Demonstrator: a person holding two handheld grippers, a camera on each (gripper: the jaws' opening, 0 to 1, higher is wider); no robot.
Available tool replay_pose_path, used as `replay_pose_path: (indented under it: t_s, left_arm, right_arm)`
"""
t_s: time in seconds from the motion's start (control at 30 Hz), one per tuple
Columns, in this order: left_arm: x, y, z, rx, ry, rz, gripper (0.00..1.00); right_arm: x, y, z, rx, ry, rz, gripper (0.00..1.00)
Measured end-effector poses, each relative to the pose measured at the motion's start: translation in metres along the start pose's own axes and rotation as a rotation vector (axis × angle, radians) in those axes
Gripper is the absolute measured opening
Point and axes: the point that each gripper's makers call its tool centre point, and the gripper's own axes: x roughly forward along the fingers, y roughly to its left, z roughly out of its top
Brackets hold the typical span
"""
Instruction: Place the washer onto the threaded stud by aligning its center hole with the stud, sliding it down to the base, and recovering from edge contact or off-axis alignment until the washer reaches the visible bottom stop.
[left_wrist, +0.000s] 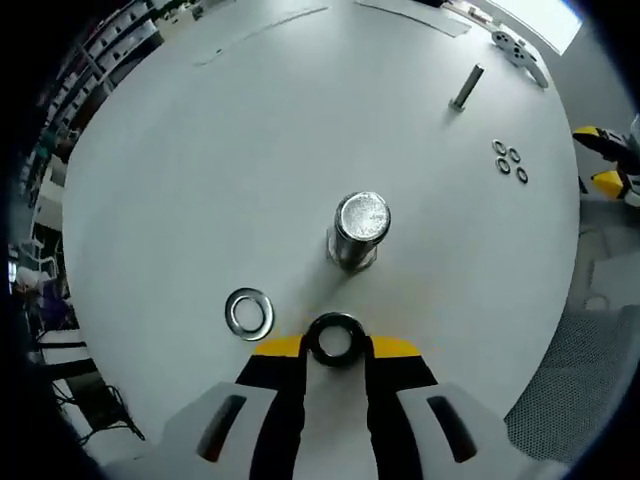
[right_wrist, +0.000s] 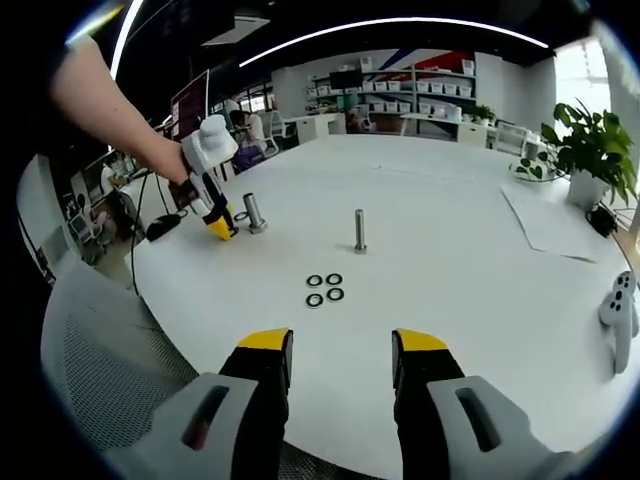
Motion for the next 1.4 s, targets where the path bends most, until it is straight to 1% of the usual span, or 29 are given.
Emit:
replay_pose_path:
  t_s: [0.17, 0.27, 0.47, 0.5, 0.53, 0.73, 0.8, 0.87, 1.0, 1.2, 1.3, 1.4]
  left_arm:
    - [-0.002, -0.001, 0.000, -0.010, 0.009, 0.004, 0.20]
    - [-0.001, -0.001, 0.000, 0.010, -0.001, 0.003, 0.20]
    - [-0.002, -0.004, 0.001, 0.016, -0.004, -0.004, 0.19]
    - [-0.002, -0.007, 0.001, 0.059, -0.002, -0.006, 0.19]
    - [-0.002, -0.009, 0.002, 0.079, -0.005, -0.006, 0.19]
    - [-0.003, -0.019, 0.005, 0.103, 0.006, -0.022, 0.19]
    - [-0.006, -0.019, 0.007, 0.127, 0.001, -0.019, 0.19]
    - [-0.008, -0.018, 0.007, 0.130, -0.001, -0.019, 0.19]
    - [-0.014, -0.017, 0.005, 0.161, -0.001, -0.012, 0.19]
    - [-0.024, -0.014, 0.006, 0.171, -0.023, -0.020, 0.19]
    - [-0.032, -0.011, 0.009, 0.187, -0.043, -0.013, 0.19]
    - [-0.040, -0.008, 0.013, 0.175, -0.061, -0.016, 0.19]
  right_arm:
    - [0.000, 0.000, -0.001, 0.002, 0.002, 0.000, 0.42]
    - [0.000, 0.000, 0.000, 0.000, 0.001, 0.001, 0.42]
    - [-0.001, -0.002, 0.001, 0.004, -0.007, -0.008, 0.42]
    - [-0.001, -0.002, 0.002, -0.002, -0.009, -0.010, 0.42]
    - [-0.001, -0.003, 0.002, -0.002, -0.011, -0.011, 0.42]
    - [-0.001, -0.002, 0.001, 0.001, -0.009, -0.008, 0.42]
    - [-0.001, -0.002, 0.001, -0.001, -0.007, -0.007, 0.42]
    - [-0.001, -0.002, 0.001, -0.004, -0.007, -0.005, 0.42]
    - [-0.001, -0.001, 0.001, -0.004, -0.006, -0.004, 0.42]
    - [-0.001, -0.001, 0.001, -0.004, -0.005, -0.002, 0.42]
    - [-0.001, -0.001, 0.001, -0.004, -0.004, -0.002, 0.42]
    - [0.000, 0.000, 0.001, -0.007, -0.003, -0.001, 0.42]
